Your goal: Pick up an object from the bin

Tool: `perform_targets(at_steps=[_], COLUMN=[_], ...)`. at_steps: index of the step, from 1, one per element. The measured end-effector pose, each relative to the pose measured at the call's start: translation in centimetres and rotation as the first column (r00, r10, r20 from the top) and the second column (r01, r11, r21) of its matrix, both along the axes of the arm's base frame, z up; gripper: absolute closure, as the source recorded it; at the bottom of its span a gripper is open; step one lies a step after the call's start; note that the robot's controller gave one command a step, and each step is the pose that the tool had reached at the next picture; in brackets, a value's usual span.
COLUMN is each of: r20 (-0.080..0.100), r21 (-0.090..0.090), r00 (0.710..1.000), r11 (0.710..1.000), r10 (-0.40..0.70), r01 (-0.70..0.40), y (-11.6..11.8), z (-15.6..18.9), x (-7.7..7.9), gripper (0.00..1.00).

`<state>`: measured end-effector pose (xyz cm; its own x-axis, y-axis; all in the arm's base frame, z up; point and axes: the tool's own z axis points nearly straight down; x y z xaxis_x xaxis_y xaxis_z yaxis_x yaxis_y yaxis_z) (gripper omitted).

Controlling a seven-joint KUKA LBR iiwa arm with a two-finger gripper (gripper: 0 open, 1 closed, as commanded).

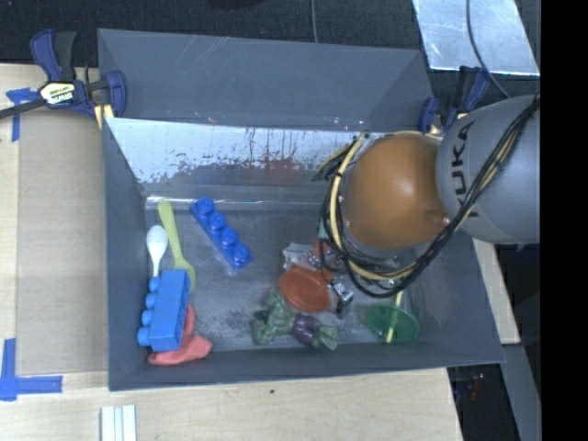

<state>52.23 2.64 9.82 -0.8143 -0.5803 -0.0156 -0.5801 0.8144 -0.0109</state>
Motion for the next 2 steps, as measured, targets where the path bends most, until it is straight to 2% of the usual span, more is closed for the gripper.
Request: perform_targets(at_steps=[2], r20=[0.006], r21=[0.001], r00=[1.000], r11=[1.000], r10=[-0.001], r01=[0.001], y=[0.0], z=[6.7], x=[0.2], gripper=[1.00])
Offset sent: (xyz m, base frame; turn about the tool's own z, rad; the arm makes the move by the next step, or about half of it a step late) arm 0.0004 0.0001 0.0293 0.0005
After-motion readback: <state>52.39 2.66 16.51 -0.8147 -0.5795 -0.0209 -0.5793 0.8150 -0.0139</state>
